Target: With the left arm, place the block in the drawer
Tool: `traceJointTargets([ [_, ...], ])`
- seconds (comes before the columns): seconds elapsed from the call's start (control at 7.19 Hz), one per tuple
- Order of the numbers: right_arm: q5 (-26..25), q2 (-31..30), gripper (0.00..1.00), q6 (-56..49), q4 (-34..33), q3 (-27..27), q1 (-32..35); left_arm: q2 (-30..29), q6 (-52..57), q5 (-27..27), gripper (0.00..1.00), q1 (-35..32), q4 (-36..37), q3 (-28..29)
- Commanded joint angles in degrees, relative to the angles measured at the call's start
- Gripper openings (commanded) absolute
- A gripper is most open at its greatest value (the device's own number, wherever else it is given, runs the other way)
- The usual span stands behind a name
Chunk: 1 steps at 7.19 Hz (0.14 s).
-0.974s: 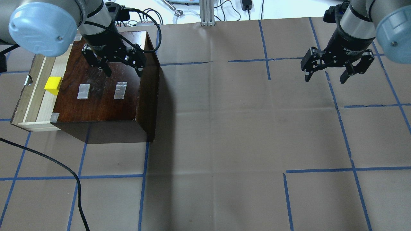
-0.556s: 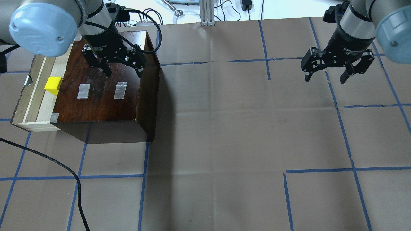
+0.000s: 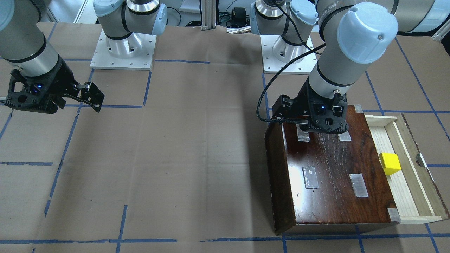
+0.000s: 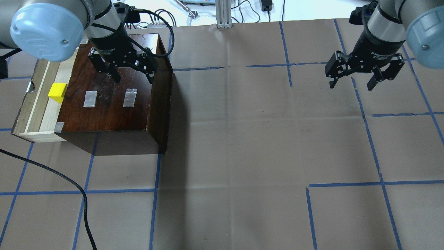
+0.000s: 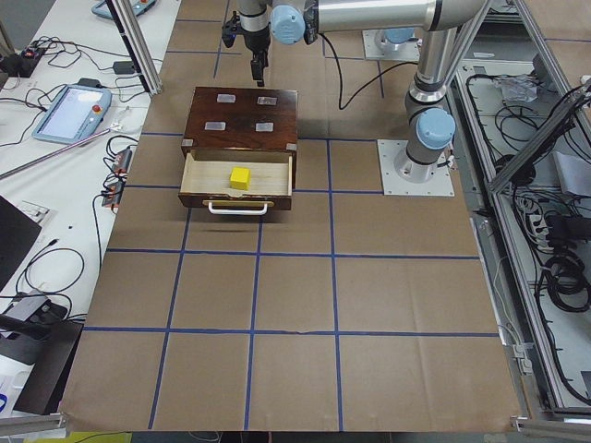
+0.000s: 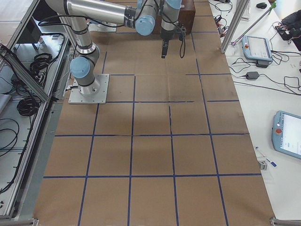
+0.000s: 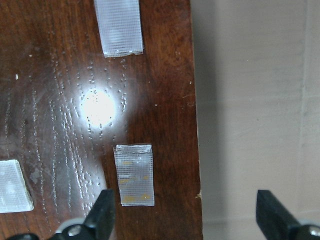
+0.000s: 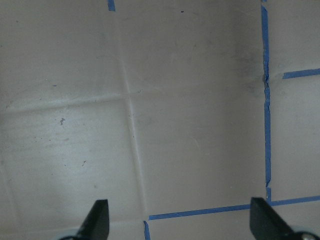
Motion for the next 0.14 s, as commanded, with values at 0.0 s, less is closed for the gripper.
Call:
traceJointTargets([
  [0.0,0.0,0.0,1.00,0.1,0.0,0.0,0.0,-0.1,0.0,0.0,0.99,0.0,0.1,0.0],
])
